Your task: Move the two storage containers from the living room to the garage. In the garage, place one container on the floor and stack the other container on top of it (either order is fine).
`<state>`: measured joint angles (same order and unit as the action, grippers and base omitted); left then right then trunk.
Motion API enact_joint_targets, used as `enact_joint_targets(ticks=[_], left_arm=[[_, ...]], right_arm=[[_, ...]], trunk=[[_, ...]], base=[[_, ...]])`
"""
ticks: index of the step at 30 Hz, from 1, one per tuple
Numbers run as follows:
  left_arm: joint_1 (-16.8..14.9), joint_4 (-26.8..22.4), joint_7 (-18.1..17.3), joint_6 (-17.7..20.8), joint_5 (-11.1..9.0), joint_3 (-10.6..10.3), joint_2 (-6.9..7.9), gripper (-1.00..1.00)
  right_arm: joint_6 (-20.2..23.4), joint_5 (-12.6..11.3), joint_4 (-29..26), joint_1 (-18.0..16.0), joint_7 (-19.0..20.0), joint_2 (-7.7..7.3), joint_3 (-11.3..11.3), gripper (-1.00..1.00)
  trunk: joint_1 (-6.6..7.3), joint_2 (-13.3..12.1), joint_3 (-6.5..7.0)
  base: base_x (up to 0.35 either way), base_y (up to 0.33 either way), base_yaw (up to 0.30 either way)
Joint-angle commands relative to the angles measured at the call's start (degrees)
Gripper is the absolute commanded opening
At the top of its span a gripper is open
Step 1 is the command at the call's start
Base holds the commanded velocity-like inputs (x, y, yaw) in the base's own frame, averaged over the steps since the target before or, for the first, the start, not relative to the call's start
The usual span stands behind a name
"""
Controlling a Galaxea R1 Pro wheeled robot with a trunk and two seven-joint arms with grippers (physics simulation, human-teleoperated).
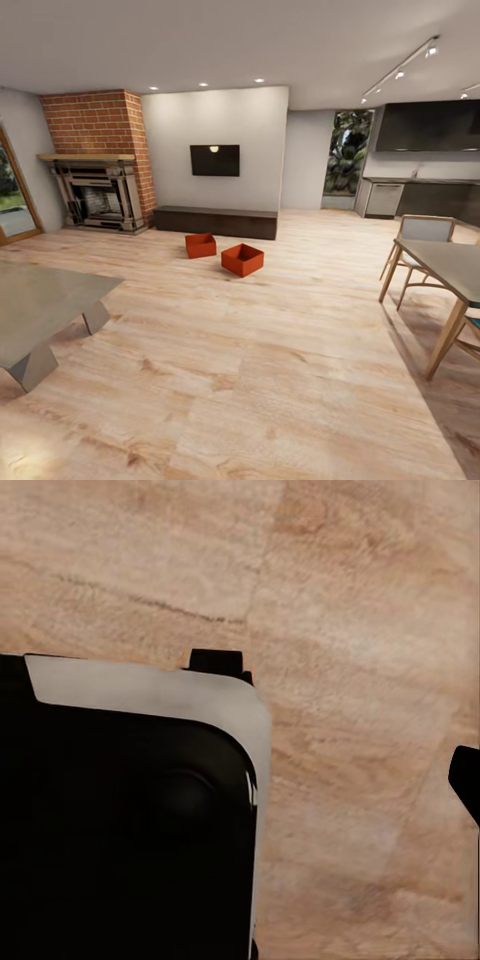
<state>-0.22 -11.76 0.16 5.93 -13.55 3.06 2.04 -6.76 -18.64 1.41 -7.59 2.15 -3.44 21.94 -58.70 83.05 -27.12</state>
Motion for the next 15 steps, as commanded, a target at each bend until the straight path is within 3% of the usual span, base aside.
enact_joint_targets(ticks=[1, 15], left_arm=[[0.0, -0.12, 0.02, 0.4, -0.24, 0.31, -0.02, 1.0], [0.0, -0.11, 0.02, 0.4, -0.24, 0.3, -0.02, 1.0]], right_arm=[[-0.33, -0.6, 0.13, -0.04, 0.22, 0.01, 0.42, 1.0], [-0.3, -0.64, 0.08, -0.05, 0.22, 0.01, 0.38, 1.0]], trunk=[[-0.03, 0.03, -0.06], [-0.03, 0.03, -0.06]], base=[[0.322, 0.0, 0.228], [0.322, 0.0, 0.261]])
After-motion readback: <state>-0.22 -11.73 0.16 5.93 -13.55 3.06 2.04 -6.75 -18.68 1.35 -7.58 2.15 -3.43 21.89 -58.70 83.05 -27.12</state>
